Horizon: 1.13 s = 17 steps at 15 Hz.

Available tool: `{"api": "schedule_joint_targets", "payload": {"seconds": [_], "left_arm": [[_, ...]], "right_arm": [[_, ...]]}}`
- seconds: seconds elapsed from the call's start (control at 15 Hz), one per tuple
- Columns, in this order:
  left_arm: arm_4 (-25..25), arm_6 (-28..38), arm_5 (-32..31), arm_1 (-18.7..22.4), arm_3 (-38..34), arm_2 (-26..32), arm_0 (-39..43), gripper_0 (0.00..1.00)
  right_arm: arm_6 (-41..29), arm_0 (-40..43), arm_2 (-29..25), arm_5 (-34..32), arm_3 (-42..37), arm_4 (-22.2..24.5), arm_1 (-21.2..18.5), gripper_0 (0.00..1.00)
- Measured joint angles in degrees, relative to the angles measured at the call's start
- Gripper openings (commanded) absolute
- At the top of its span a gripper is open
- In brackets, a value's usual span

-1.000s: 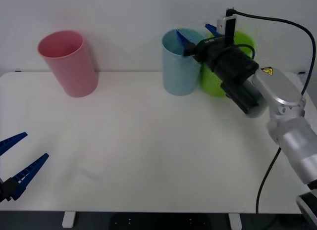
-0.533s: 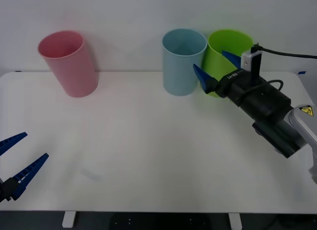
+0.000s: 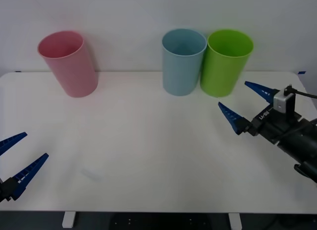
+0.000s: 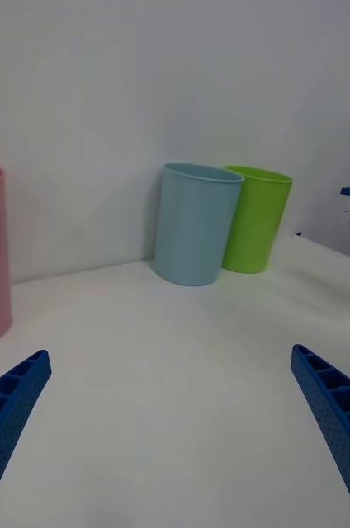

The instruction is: Grasp the object on the table and drop it into the matching bin: aluminum can to the light blue bin, PET bottle to the pink bin.

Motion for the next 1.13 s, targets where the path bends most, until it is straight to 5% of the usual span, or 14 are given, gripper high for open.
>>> {"api": "schedule_joint_targets", "payload": {"seconds": [0.53,1.13], "left_arm": [[0.0,0.0,0.0,0.0,0.0,0.0,0.0,1.0],[0.0,0.0,0.0,0.0,0.0,0.0,0.0,1.0]], "right_arm": [[1.11,21.41,-14.7,-15.16,-8.7,0.16,-0.44,1.0],[1.29,28.61,-17.51,-17.92,-11.96,-0.43,-0.44,1.0]]}}
